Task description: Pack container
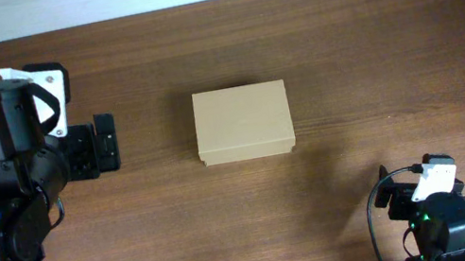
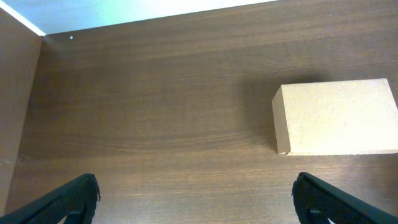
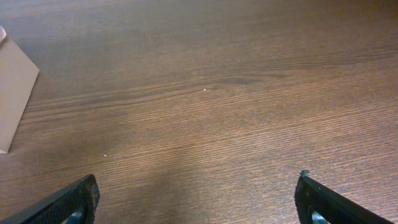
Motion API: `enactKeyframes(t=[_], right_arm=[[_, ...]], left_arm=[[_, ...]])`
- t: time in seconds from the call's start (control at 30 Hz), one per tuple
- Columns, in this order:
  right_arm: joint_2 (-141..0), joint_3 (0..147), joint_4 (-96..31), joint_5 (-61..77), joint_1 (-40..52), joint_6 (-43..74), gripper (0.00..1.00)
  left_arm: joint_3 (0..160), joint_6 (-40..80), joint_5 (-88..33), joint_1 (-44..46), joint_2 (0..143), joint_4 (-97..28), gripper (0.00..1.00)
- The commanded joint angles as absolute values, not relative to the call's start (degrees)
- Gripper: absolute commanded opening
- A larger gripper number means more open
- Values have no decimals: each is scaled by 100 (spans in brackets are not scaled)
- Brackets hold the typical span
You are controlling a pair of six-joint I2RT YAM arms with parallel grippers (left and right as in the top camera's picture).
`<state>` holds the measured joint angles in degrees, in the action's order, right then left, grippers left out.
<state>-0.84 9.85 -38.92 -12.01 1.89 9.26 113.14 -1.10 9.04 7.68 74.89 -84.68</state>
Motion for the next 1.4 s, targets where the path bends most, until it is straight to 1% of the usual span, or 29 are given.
enactKeyframes(t=[0.0,0.33,0.47,0.57,0.7,0.83,1.0,1.17,1.37], right_arm=[[-19,932,-3872,-1227,143,972,99],[-19,932,-3872,-1227,143,972,99],[-19,932,-3872,-1227,143,972,99],[-19,932,-3872,-1227,143,972,99],[-19,932,-3872,-1227,143,972,99],[-19,932,-3872,-1227,143,972,99],[-19,932,-3872,-1227,143,972,99],[-19,932,-3872,-1227,143,972,99],[-19,932,-3872,-1227,143,972,99]], left_arm=[[11319,-158,947,744,7498,-8477,99],[11319,-158,947,744,7487,-8475,99],[10958,-224,1046,744,7008,-8348,99],[10130,-226,1164,742,6403,-7376,99],[8077,-224,1164,537,5127,-5074,99],[6082,-226,1164,200,3922,-3258,99],[4093,-226,1168,51,2703,-1833,99],[2628,-224,1164,54,1616,-600,99],[1577,-226,1166,3,738,91,99]])
